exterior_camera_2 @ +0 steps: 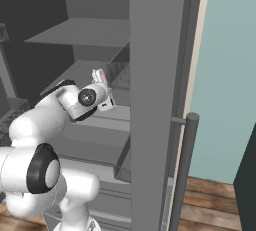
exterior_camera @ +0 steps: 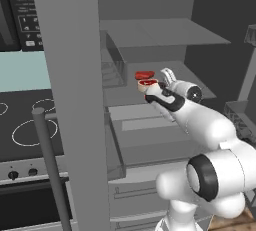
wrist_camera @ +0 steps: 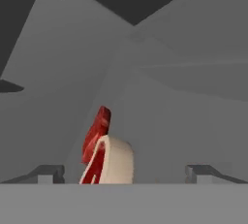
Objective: Place the steak on the counter behind the older steak on the same shelf of the fridge to maintain FIFO order. Close the fridge door when finished.
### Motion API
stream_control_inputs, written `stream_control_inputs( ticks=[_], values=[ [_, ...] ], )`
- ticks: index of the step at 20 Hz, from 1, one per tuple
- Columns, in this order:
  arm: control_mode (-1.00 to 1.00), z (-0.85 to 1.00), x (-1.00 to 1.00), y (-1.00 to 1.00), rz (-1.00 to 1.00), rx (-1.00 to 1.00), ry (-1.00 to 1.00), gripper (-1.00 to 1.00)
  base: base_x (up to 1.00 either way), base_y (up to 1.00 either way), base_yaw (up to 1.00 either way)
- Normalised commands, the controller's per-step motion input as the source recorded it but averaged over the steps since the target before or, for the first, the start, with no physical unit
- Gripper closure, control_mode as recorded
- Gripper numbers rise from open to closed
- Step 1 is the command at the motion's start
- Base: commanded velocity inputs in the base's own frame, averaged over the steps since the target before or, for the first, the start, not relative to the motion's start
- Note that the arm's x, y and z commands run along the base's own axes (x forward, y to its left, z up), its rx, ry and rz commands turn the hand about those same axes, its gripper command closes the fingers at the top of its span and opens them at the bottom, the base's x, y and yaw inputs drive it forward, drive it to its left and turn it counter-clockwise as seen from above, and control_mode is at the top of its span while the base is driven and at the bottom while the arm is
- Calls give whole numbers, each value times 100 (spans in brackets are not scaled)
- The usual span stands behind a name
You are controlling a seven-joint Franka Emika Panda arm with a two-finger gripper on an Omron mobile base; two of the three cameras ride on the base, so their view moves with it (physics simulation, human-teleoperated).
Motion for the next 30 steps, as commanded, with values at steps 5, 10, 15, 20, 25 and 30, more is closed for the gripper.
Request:
stream_control_inputs(
  ticks=[5,10,15,20,25,30],
  values=[
    [-100,38,-72,0,-5,0,27,-100,0,0,0],
    [-100,60,-66,2,-3,0,23,-100,0,0,0],
    [-100,71,-65,4,-1,0,19,-100,0,0,0],
    [-100,37,-69,5,0,0,19,-100,0,0,0],
    [-100,-18,-98,0,0,0,3,-100,0,0,0],
    [-100,-9,-99,0,0,0,1,-100,0,0,0]
  ],
)
